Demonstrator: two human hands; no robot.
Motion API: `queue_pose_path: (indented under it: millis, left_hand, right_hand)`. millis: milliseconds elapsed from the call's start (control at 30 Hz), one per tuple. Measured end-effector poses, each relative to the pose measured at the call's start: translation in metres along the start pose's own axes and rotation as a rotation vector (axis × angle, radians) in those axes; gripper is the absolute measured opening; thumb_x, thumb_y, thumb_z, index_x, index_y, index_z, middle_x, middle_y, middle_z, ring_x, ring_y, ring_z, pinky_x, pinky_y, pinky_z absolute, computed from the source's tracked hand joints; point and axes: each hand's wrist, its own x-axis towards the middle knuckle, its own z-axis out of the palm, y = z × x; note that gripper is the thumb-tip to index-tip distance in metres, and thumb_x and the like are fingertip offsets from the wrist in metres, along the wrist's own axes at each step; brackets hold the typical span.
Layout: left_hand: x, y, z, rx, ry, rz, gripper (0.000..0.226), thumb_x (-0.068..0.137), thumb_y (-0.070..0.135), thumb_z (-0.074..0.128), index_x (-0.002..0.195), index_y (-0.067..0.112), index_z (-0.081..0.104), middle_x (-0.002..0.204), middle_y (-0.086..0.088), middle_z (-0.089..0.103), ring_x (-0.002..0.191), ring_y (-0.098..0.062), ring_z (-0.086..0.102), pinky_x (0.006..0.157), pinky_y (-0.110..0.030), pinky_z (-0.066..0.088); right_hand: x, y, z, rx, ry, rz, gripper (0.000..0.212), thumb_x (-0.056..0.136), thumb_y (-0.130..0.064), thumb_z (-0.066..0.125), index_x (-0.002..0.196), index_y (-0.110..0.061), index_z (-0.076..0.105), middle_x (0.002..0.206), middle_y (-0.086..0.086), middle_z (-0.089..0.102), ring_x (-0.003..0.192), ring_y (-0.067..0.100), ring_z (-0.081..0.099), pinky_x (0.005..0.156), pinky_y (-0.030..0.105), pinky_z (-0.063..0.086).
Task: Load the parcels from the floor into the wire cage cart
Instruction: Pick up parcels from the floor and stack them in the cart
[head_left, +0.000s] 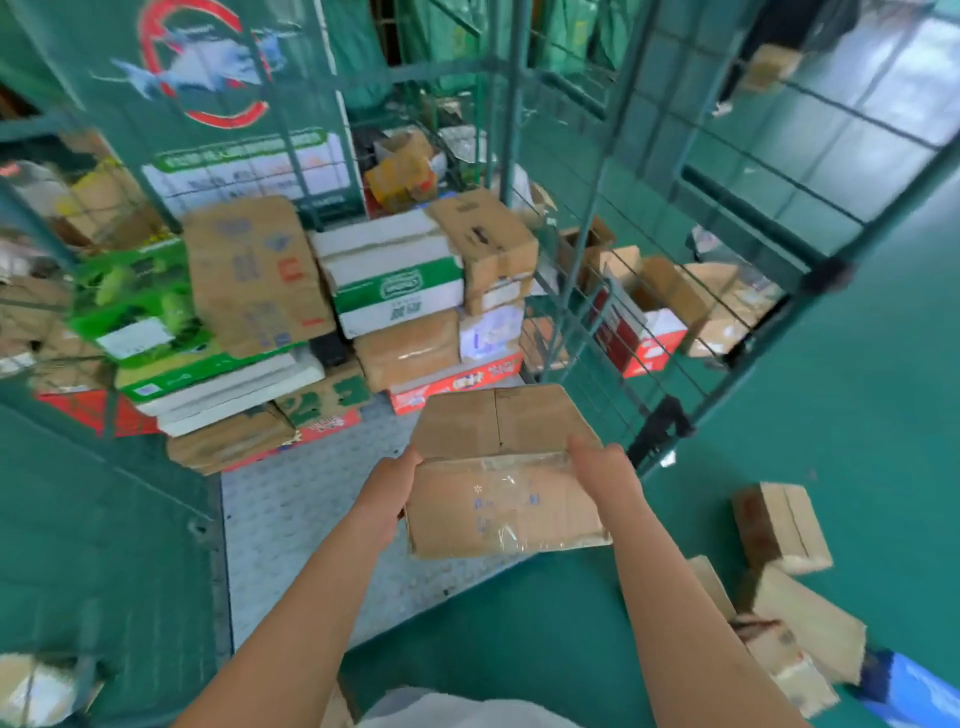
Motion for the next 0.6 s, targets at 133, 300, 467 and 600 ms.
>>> queue_pose_path:
  millis: [133, 300, 467, 600]
  left_hand:
    - [0.023, 0.016, -0.071, -0.05, 0.038, 0.04, 0.039, 0.09, 0.047, 0.052, 0.106, 0.015, 0.068, 0.109, -0.017, 0.073, 0.1, -0.032, 0.069, 0.08, -0.036, 0.049]
    - [0.041, 0.045, -0.13, -0.136, 0.095, 0.089, 0.036, 0.093, 0.048, 0.052, 0.115, 0.021, 0.059, 0.108, -0.003, 0.064, 0.095, -0.017, 0.059, 0.086, -0.039, 0.046]
    - [0.062, 0.076, -0.15, -0.198, 0.047, 0.107, 0.027, 0.104, 0.038, 0.049, 0.125, 0.022, 0.051, 0.109, 0.007, 0.055, 0.095, -0.013, 0.052, 0.091, -0.044, 0.041]
    - [0.088, 0.106, -0.148, -0.332, 0.045, 0.069, 0.023, 0.104, 0.033, 0.054, 0.125, 0.024, 0.054, 0.112, 0.008, 0.053, 0.103, -0.018, 0.054, 0.091, -0.053, 0.055]
  right_hand:
    - [-0.017, -0.057, 0.057, 0.007, -0.012, -0.1, 0.074, 0.096, -0.048, 0.05, 0.151, -0.001, 0.032, 0.14, 0.019, 0.05, 0.114, 0.036, 0.053, 0.088, 0.04, 0.041]
    - [-0.028, -0.113, 0.106, 0.017, -0.001, -0.161, 0.064, 0.095, -0.04, 0.049, 0.146, -0.003, 0.037, 0.125, 0.014, 0.055, 0.102, 0.032, 0.055, 0.084, 0.042, 0.044]
    - [-0.01, -0.157, 0.125, 0.066, 0.008, -0.218, 0.063, 0.098, -0.036, 0.047, 0.151, -0.007, 0.034, 0.133, 0.014, 0.053, 0.107, 0.033, 0.054, 0.089, 0.044, 0.044]
    - [0.018, -0.194, 0.131, 0.106, -0.02, -0.237, 0.063, 0.1, -0.031, 0.045, 0.157, -0.013, 0.027, 0.126, 0.011, 0.049, 0.087, 0.023, 0.05, 0.091, 0.049, 0.044]
